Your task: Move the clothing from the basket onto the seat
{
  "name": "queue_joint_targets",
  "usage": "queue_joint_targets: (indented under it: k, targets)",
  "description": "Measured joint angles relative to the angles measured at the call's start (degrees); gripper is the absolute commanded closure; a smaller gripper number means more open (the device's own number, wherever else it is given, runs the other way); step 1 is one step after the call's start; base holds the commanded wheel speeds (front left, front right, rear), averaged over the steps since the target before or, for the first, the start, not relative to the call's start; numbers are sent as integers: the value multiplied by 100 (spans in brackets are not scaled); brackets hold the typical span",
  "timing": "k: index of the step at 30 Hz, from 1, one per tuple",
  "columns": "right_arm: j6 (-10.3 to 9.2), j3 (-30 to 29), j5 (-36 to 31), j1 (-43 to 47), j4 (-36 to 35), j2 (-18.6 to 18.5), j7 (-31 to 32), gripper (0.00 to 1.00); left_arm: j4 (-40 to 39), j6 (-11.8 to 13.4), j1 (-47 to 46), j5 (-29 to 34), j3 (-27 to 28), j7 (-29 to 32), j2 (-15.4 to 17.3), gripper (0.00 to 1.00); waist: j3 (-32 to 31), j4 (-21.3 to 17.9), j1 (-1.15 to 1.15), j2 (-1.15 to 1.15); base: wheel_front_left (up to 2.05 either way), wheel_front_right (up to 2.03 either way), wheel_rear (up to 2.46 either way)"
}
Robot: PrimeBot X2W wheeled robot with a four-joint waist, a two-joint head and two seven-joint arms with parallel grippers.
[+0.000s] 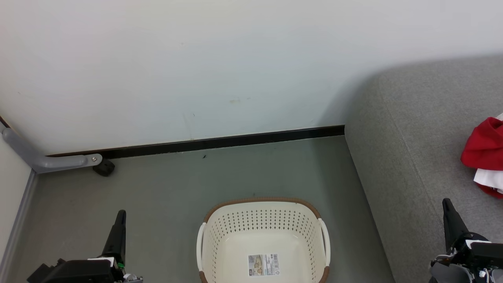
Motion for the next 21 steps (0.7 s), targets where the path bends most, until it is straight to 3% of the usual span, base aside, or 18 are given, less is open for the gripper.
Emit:
queue_joint_targets:
  k: [21]
  targets:
    - [0,1,1,0,-5,2,0,100,0,0,0,0,0,0,-1,100,0,0,0,0,0,0,0]
